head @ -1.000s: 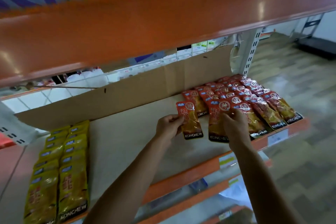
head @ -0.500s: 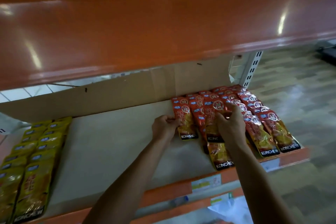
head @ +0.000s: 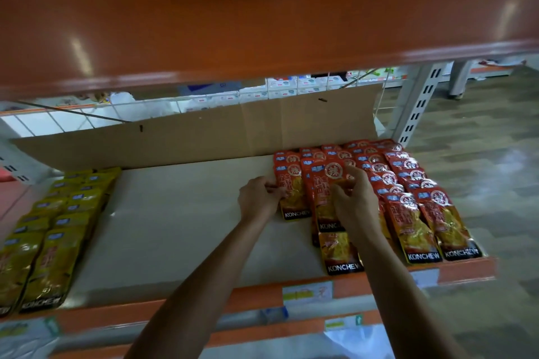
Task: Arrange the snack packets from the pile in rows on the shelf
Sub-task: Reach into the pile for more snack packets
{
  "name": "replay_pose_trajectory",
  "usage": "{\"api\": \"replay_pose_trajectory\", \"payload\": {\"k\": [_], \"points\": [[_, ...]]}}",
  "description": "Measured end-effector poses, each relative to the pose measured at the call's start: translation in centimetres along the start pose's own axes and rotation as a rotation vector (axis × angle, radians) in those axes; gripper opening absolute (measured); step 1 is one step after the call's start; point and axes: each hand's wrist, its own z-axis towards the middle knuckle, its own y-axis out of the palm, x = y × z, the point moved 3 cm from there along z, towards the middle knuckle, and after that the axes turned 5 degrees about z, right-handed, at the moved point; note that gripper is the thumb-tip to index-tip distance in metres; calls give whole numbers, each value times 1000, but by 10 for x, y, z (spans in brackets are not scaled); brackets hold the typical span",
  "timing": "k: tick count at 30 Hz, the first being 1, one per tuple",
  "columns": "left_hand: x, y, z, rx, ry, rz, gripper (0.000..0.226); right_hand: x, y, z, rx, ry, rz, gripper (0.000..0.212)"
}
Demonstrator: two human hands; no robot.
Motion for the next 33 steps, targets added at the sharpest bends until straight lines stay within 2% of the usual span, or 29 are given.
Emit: {"api": "replay_pose_trajectory", "payload": {"k": [2, 5, 8, 10, 12, 14, 18, 21, 28, 33], "points": [[2, -4, -4, 58, 35, 47, 23, 0, 0, 0, -15, 4, -17, 46], [6, -7, -11, 153, 186, -7, 22, 0, 4, 0, -24, 5, -17, 45], [15, -6, -23, 53, 260, -148, 22, 1, 13, 1, -50, 0, -9, 43], [20, -4, -31, -85, 247, -258, 19, 1, 21, 1, -76, 2, 3, 43], [21, -1, -34, -183, 206, -363, 31, -1, 26, 1, -97, -4, -3, 42], [17, 1, -34, -202, 169, -418, 38, -4, 28, 0, -118, -12, -26, 41], [4, -4, -30, -129, 67, -477, 38, -8, 28, -2, -143, -81, -153, 43], [-6, -10, -29, -68, 39, -429, 28, -7, 25, -1, -118, -137, -280, 42], [-10, -5, -32, -68, 83, -223, 36, 0, 24, -4, -156, -238, -492, 43], [-6, -4, -33, -12, 131, -64, 39, 11, 25, -2, -188, -241, -533, 44]]}}
